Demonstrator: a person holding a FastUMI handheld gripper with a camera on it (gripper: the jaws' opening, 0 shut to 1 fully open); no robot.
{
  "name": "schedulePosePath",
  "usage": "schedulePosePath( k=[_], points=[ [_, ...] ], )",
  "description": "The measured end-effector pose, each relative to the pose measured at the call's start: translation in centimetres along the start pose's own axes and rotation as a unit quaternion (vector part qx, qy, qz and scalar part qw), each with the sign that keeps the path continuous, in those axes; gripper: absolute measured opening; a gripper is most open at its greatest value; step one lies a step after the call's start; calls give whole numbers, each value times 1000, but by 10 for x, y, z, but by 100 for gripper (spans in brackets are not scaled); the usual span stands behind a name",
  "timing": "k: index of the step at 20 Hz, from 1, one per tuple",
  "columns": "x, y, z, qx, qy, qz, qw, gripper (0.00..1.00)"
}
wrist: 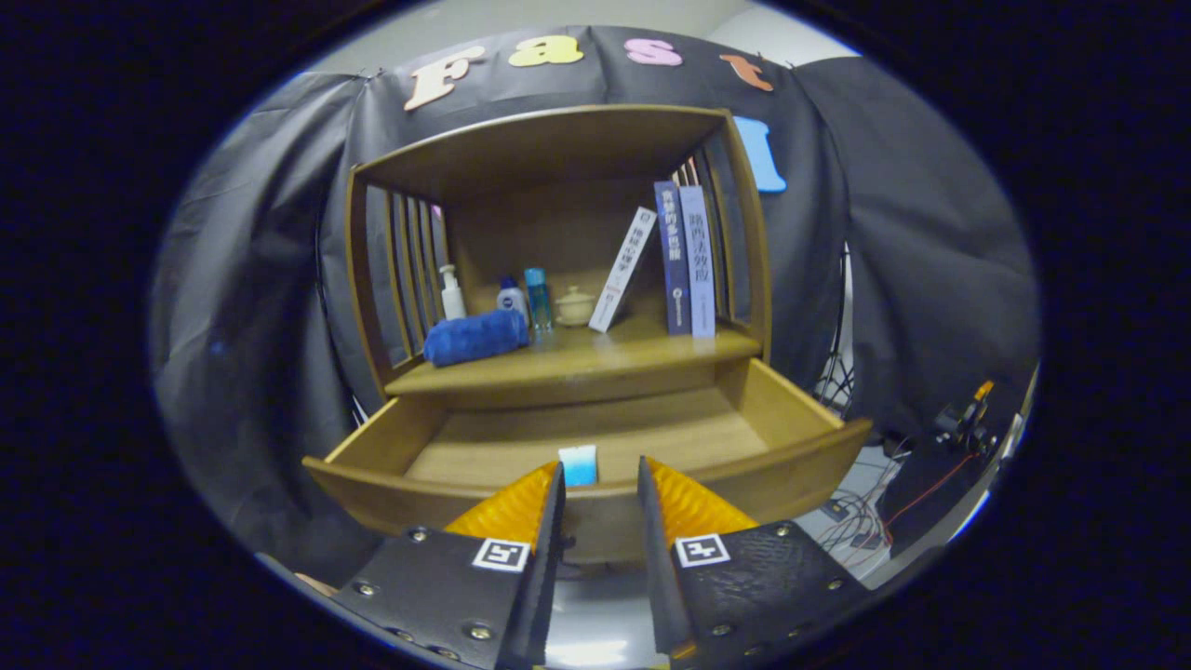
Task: Pull open the drawer, take out the items inside it, and place them on the countertop above the cabinet.
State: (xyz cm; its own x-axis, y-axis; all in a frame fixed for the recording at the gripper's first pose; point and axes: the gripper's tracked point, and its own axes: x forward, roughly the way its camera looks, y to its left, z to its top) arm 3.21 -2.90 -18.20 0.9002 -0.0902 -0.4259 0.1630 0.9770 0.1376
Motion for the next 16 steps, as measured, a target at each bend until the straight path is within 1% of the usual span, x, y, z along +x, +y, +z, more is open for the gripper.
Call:
schedulePosePath(
  k=[2, 4, 7, 8, 11, 12, 16],
  points=[
    [9, -3, 20, -23, -11, 2, 1000, 43],
    [21, 3, 33, -41, -11, 15, 999, 43],
    [48, 21, 40, -63, 22, 44, 997, 43],
    [61, 27, 41, -79, 38, 55, 995, 43],
    [106, 38, 30, -136, 96, 69, 984, 43],
    [117, 40, 22, -152, 119, 72, 978, 46],
    [146, 44, -8, -188, 200, 70, 959, 65]
  ],
)
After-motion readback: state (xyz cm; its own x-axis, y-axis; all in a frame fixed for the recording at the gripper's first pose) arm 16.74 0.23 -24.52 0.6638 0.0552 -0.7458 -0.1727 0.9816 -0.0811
